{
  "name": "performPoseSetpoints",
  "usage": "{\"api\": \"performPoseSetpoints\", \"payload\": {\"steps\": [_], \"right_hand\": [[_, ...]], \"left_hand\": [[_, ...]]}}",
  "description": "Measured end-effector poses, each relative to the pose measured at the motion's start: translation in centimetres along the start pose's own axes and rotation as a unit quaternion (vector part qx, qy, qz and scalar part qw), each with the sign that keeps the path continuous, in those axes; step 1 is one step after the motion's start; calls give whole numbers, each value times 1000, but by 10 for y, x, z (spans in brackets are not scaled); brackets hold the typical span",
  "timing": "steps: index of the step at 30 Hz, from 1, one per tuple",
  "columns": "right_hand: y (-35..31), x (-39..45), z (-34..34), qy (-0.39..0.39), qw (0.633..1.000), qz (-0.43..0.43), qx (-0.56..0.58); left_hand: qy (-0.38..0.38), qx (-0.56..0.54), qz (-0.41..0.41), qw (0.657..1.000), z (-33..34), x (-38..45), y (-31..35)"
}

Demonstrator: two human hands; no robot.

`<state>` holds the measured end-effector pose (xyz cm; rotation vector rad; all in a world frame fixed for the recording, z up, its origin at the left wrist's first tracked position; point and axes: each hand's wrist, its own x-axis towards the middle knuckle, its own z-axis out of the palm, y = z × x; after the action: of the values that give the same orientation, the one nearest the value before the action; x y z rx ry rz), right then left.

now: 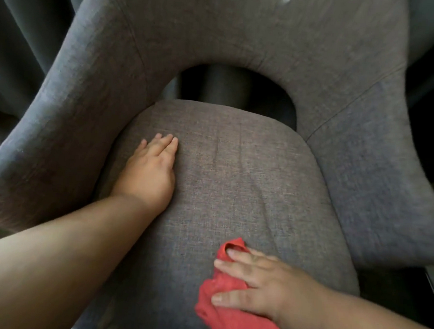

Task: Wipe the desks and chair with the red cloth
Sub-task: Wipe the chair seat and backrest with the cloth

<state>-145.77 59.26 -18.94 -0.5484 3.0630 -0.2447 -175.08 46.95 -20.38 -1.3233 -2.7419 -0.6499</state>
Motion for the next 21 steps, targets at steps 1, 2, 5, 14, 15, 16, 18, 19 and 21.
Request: {"api": "performPoseSetpoints", "payload": {"steps": [1,2,5,14,15,16,18,19,21], "right_hand": [[9,-1,2,-4,1000,-11,-6],[23,3,4,0,1000,-18,-24],[79,35,0,-70,995,72,-15],[174,146,-28,106,914,386,71],[180,158,-29,120,906,400,72],[184,167,-30,131,900,409,70],[188,178,-30,148,893,421,53],[188,182,-30,154,889,429,47],[181,183,-29,169,886,429,46]], "left_hand": [[-2,1,0,1000,0,0,0],[-5,5,1,1000,0,-1,0],[-15,23,8,1000,-1,0,2],[-71,108,-6,992,-3,0,6],[-75,110,-6,991,-3,0,6],[-77,111,-6,991,-4,0,6],[-79,110,-8,991,-3,-1,6],[-78,109,-8,991,-4,-1,6],[-75,107,-8,991,-3,-2,6]]}}
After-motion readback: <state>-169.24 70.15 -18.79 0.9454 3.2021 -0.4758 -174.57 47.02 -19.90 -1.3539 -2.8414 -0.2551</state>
